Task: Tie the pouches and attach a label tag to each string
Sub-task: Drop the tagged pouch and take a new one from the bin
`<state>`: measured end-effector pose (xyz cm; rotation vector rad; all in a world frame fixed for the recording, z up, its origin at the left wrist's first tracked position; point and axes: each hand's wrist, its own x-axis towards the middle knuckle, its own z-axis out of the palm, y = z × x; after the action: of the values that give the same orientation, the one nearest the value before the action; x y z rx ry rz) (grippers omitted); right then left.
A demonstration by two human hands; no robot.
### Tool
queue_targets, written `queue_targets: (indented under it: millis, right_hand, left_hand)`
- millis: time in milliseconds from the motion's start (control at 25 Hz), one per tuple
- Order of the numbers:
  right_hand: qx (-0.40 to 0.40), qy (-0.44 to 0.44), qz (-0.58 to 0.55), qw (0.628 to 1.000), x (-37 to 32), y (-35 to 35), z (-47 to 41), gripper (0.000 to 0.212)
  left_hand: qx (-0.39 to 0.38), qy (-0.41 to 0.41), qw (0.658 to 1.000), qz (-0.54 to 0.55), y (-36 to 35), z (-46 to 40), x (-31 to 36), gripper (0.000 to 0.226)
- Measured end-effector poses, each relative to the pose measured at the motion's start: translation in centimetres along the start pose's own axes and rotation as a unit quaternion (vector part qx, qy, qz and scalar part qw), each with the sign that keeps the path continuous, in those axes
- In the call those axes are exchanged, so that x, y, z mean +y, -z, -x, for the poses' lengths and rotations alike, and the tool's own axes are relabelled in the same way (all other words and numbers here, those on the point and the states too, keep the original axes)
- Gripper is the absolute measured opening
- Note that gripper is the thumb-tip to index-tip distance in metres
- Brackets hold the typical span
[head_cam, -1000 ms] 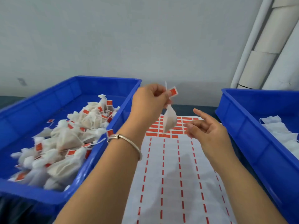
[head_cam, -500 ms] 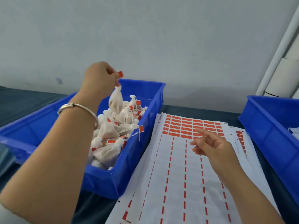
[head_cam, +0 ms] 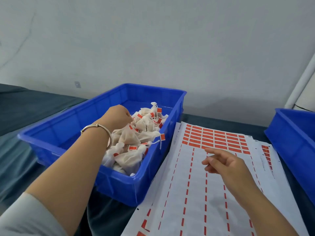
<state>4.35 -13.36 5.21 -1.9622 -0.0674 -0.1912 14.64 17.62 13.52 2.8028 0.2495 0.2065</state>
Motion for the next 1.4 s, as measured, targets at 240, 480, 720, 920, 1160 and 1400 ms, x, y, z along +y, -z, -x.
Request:
queue_targets:
  millis: [240, 480, 720, 920, 1160, 1400]
  right_hand:
    - [0.045, 0.010, 0.028, 0.999, -1.9, 4.1, 0.5, 0.022]
    - [0.187, -0.043, -0.014, 0.981, -4.7, 13.6, 0.5, 0.021]
    - [0.265, -0.208, 0.044, 0.941, -1.2, 25.3, -0.4, 0.021]
    - [0.086, -0.312, 0.264, 0.909, 6.0, 29.6, -0.1, 0.037]
    - [-0.019, -0.329, 0.381, 0.864, 10.2, 29.9, -0.5, 0.052]
    - [0.041, -0.276, 0.408, 0.869, 8.6, 31.3, -0.3, 0.005]
  left_hand:
    - [0.030, -0.125, 0.991, 0.041, -0.6, 3.7, 9.2, 0.023]
    - [-0.188, -0.311, 0.932, 0.012, -10.5, 11.2, 19.7, 0.023]
    - [-0.224, -0.376, 0.899, -0.020, -19.9, 15.7, 21.4, 0.051]
    - [-0.184, -0.372, 0.909, -0.032, -22.5, 16.1, 20.7, 0.060]
    - [-0.175, -0.357, 0.916, -0.054, -22.6, 16.2, 21.0, 0.062]
    - [-0.158, -0.361, 0.918, -0.040, -23.0, 16.3, 20.6, 0.062]
